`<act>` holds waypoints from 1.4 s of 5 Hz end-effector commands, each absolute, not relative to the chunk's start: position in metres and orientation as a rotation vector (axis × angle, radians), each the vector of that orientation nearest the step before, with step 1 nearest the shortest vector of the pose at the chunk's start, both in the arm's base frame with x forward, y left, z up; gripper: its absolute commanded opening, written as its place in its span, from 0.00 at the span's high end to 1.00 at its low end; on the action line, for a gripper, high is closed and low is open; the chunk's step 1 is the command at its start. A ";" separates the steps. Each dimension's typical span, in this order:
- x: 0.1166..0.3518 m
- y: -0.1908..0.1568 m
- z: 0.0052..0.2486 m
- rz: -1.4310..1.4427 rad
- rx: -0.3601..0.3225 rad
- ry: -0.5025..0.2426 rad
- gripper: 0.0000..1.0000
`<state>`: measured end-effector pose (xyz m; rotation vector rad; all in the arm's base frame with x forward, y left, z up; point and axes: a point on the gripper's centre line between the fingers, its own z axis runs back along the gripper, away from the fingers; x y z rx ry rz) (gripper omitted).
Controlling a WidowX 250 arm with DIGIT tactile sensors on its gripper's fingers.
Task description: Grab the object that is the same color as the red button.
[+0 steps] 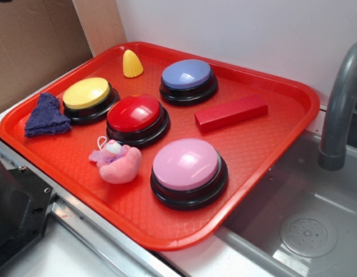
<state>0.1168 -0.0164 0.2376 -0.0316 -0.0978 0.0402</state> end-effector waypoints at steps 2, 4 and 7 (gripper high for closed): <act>0.147 -0.028 0.235 -0.047 -0.044 -0.136 0.00; 0.198 -0.052 0.210 -0.148 -0.037 -0.178 0.00; 0.255 -0.083 0.113 -0.282 0.066 -0.147 0.00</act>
